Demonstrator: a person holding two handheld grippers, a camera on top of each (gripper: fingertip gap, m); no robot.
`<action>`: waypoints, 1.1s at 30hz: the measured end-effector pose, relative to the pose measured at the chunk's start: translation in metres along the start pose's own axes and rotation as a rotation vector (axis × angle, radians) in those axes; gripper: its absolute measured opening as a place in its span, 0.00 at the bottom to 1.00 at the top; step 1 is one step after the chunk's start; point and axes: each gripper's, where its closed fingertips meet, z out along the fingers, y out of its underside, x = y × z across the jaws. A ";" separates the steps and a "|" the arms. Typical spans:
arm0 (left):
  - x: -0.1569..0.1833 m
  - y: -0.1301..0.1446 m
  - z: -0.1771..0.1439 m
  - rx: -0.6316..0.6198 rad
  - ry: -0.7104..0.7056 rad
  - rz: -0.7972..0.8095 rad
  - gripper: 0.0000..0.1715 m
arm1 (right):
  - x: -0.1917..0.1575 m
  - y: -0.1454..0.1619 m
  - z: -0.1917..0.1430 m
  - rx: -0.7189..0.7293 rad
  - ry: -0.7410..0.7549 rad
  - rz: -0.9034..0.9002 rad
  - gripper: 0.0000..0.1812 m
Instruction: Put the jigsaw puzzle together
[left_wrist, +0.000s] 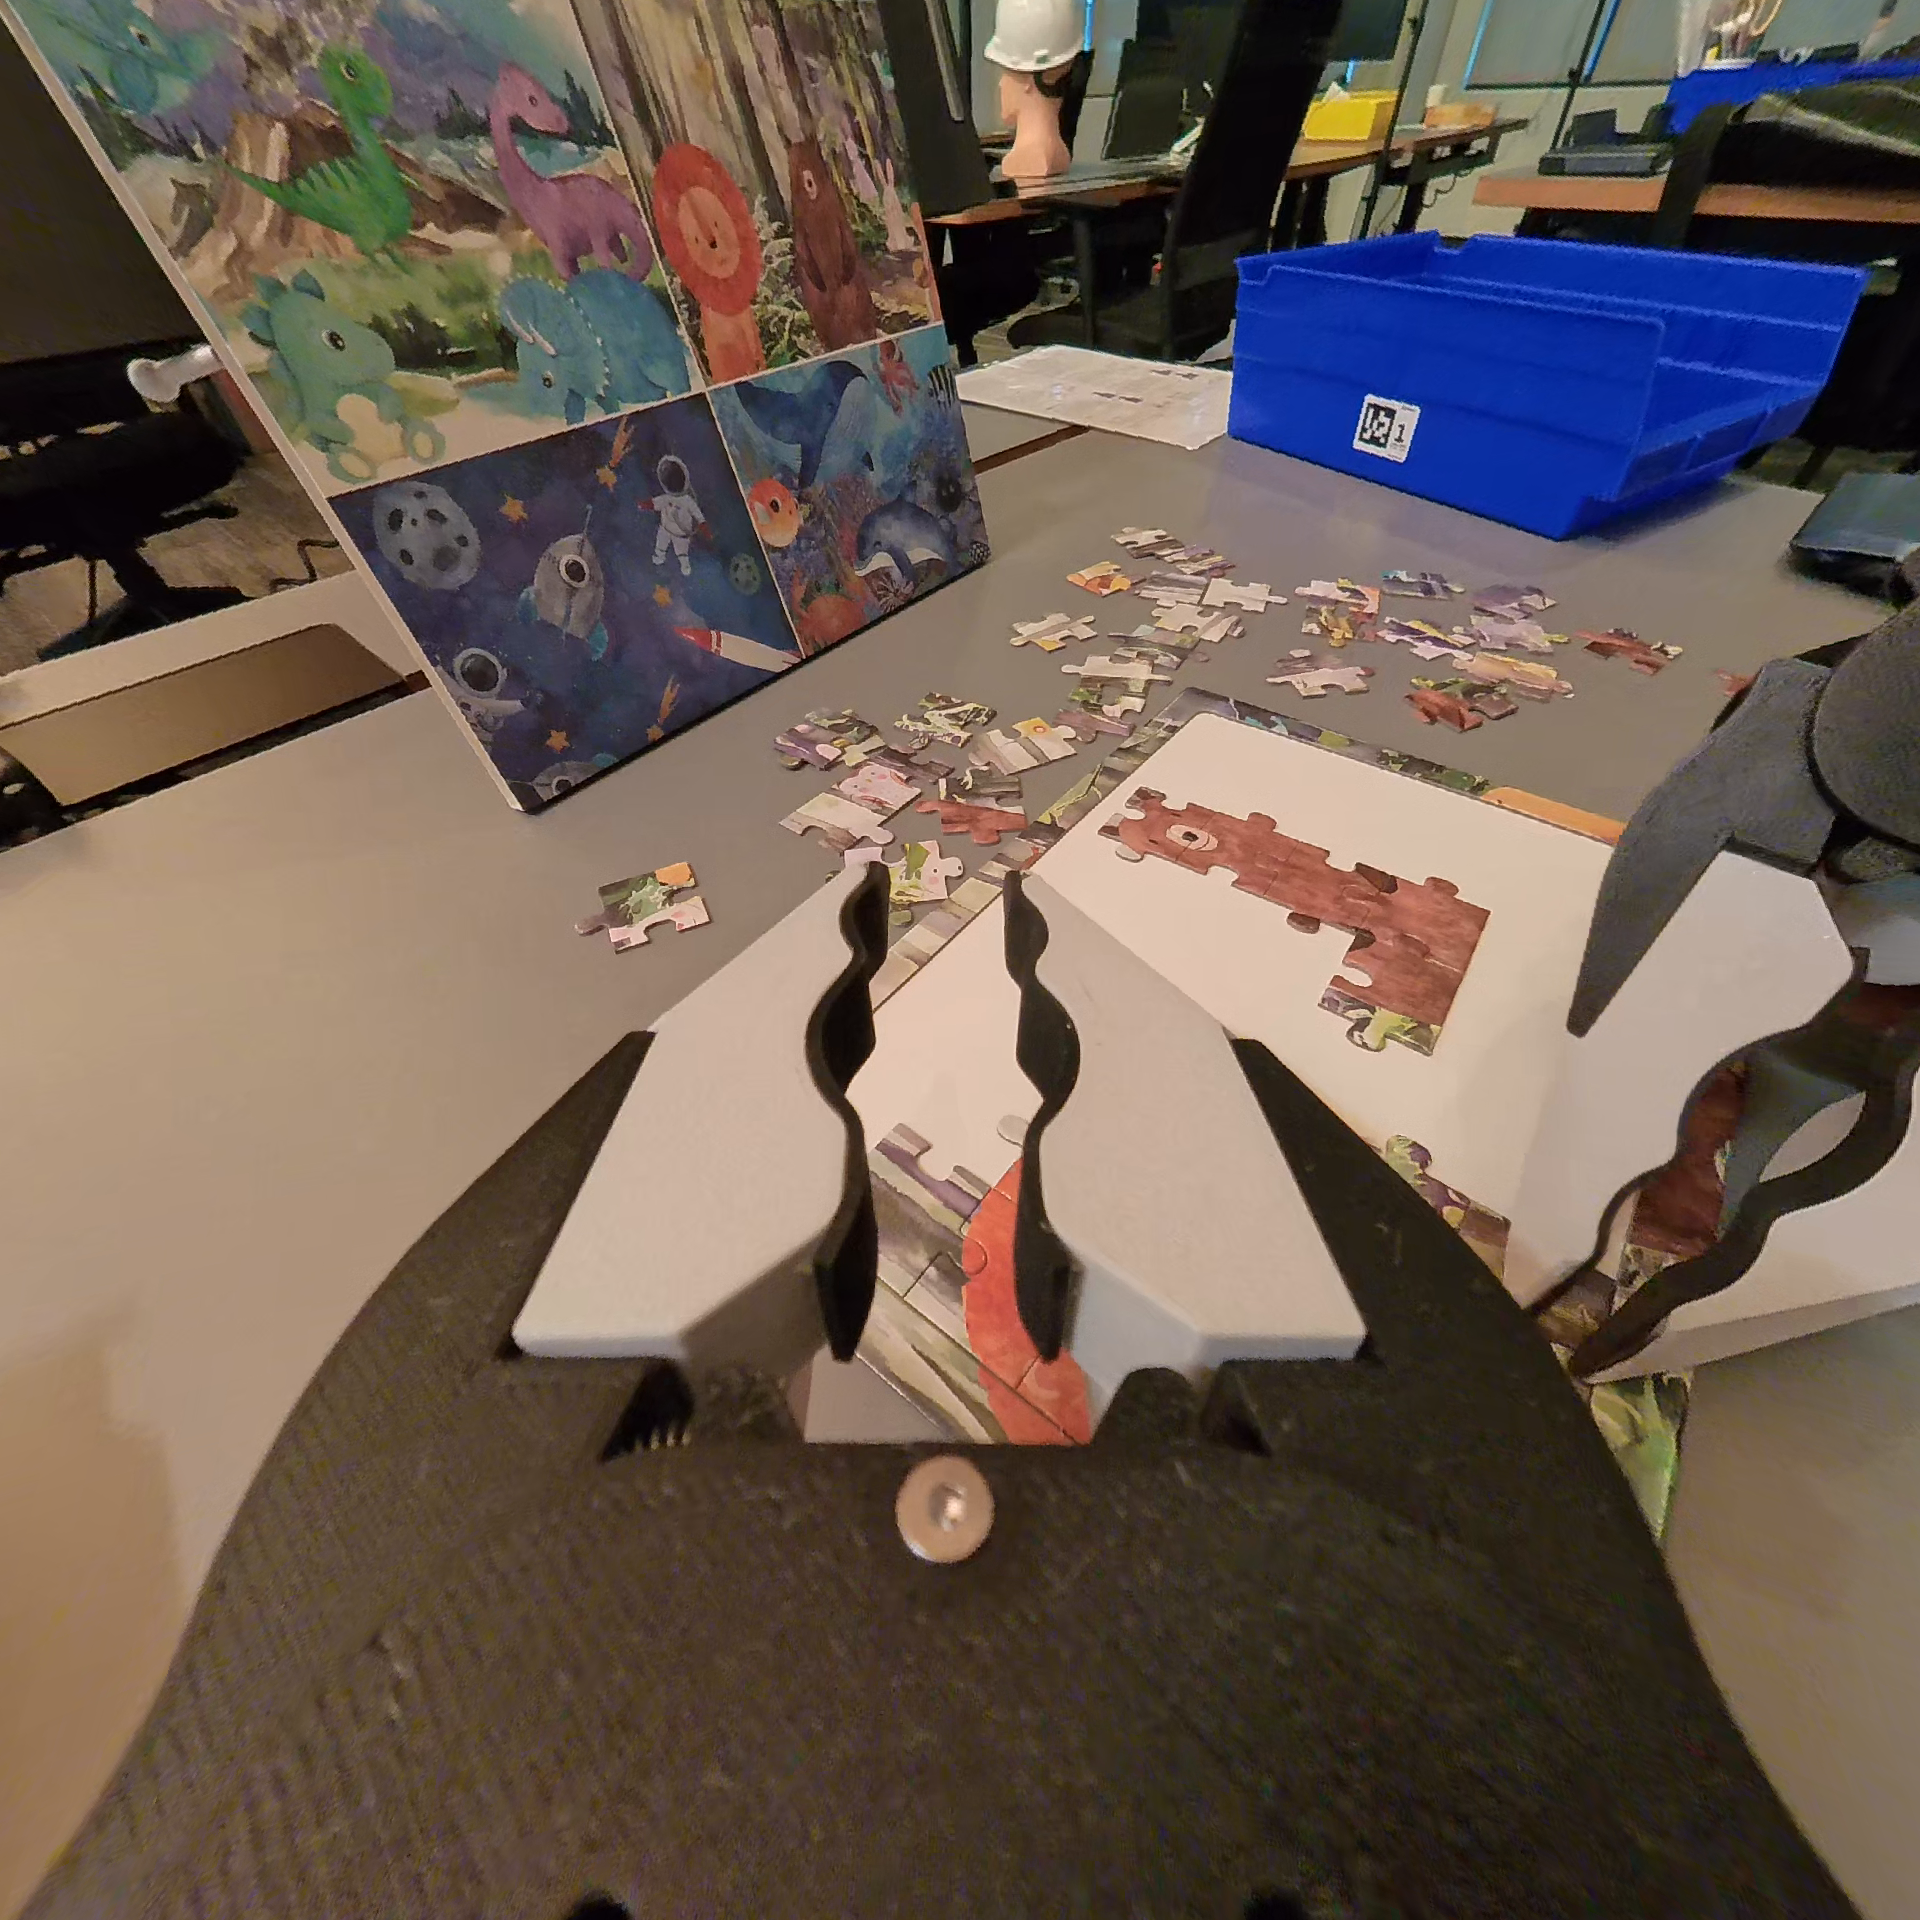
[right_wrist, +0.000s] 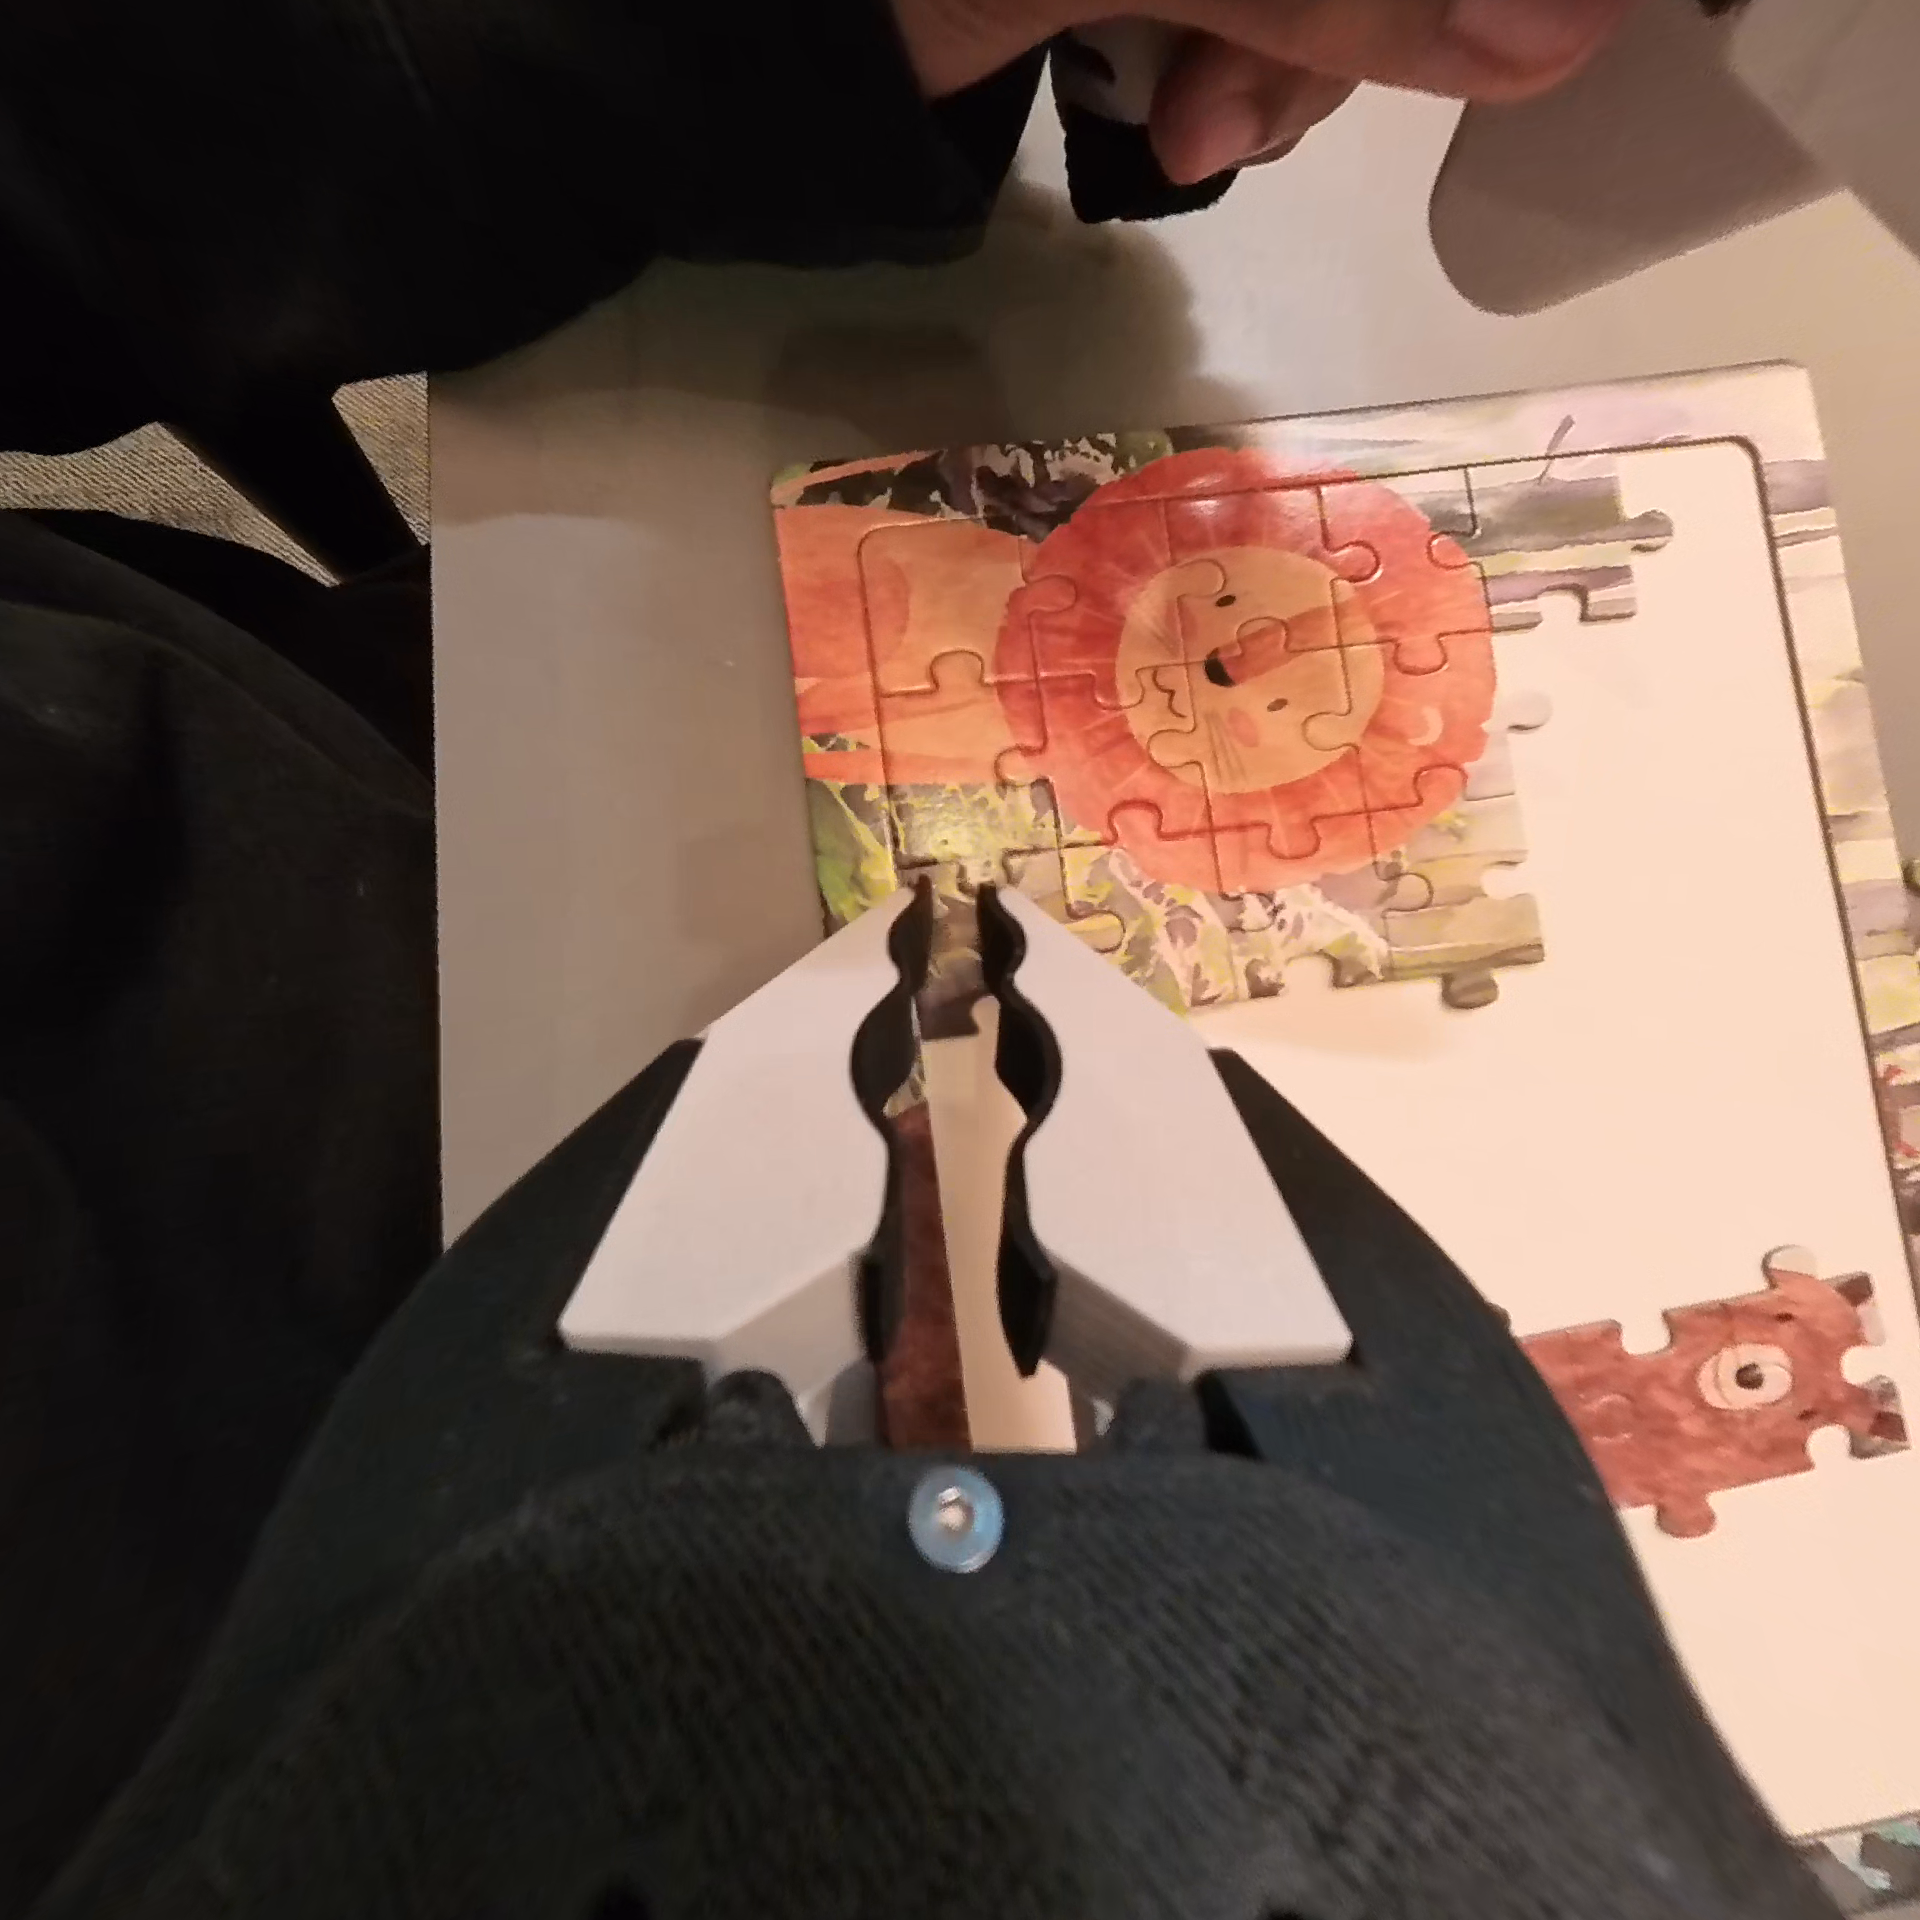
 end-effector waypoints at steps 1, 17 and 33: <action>0.000 0.000 0.000 -0.001 0.001 0.000 0.12 | 0.000 0.000 0.000 -0.002 0.004 -0.003 0.03; 0.001 0.002 0.001 -0.010 0.005 0.000 0.12 | 0.012 -0.005 -0.002 0.055 0.033 0.063 0.05; 0.002 0.002 0.001 -0.011 0.004 0.002 0.12 | 0.013 -0.005 0.004 0.035 0.042 0.074 0.00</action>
